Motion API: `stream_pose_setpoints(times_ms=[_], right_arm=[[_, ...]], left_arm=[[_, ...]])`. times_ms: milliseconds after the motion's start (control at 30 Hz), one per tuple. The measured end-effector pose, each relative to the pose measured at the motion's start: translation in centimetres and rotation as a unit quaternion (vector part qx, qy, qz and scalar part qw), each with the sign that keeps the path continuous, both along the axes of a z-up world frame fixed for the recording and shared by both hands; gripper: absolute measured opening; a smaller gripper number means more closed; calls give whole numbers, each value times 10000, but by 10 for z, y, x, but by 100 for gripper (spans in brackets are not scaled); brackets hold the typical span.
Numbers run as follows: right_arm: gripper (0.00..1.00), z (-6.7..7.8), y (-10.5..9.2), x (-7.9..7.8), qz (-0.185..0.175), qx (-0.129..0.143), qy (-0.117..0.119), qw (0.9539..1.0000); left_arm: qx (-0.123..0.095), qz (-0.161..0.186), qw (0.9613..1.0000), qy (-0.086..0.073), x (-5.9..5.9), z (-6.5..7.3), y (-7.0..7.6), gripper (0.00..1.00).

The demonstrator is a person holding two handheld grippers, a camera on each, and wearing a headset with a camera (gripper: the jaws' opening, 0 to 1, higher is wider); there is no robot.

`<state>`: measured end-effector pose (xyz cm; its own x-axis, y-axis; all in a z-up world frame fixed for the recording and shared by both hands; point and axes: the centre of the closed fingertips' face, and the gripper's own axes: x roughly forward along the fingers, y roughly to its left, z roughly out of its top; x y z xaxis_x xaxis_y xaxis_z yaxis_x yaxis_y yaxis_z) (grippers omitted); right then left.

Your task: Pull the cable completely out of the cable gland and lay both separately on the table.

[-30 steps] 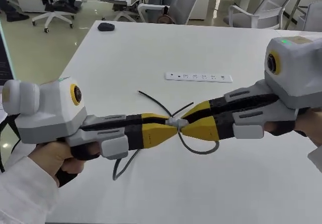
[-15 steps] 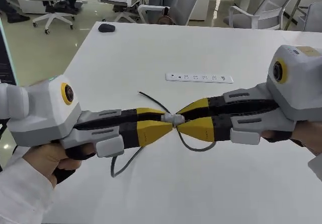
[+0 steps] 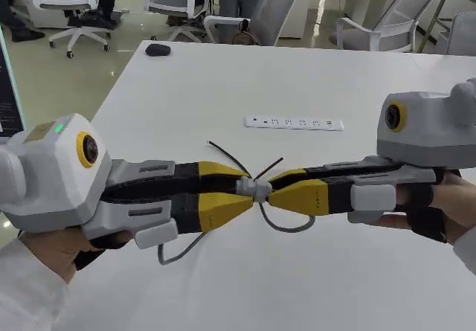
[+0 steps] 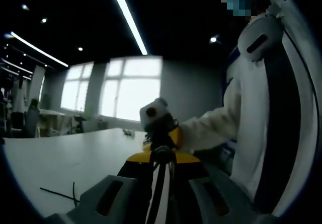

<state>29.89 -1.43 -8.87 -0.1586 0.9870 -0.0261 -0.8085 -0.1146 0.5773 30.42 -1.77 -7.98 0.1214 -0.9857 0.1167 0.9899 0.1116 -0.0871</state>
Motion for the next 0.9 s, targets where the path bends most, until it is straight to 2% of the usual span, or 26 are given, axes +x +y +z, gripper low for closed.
stream_pose_setpoints(times_ms=[100,200,267,367,433,500,633,667,700,733,767,800,833,867,900], right_arm=[[13,0,-1,2,-77,29,-110,9999],[11,7,-4,6,-175,234,122,9995],[11,7,-4,5,-190,220,213,9993],[11,4,-5,5,-226,99,233,9994],[10,4,-5,5,-251,98,237,9994],[10,5,-6,7,-331,114,122,9993],[9,5,-7,10,-484,97,-254,9985],[9,4,-7,11,-513,63,-365,9980],[9,3,-8,12,-544,-8,-631,9965],[0,9,-10,14,-645,122,-797,9947],[0,19,-13,27,-1004,251,-1136,9881],[0,19,-16,19,-812,193,-811,9932],[0,23,-16,15,-715,269,-940,9926],[0,20,-15,13,-663,149,-955,9931],[0,20,-14,8,-553,178,-959,9937]], left_arm=[[-6,-48,10000,-37,0,0,-2,15],[-59,-21,10000,-25,3,2,-1,15],[-56,-25,10000,-29,4,2,-2,15],[56,-33,10000,10,6,0,-4,15],[55,-35,10000,38,6,0,-4,15],[27,1,9998,201,9,-1,-4,15],[-24,58,9984,564,13,-3,-4,15],[-8,62,9978,664,14,-5,-4,15],[-9,69,9970,776,14,-6,-4,15],[84,-21,9938,1108,12,-13,-5,15],[271,-191,9911,1285,5,-21,-8,15],[329,-111,9928,1144,7,-25,-12,15],[313,-128,9936,1080,3,-24,-15,15],[31,-26,9964,851,5,-12,-16,15],[-212,94,9953,944,9,-4,-15,15]])
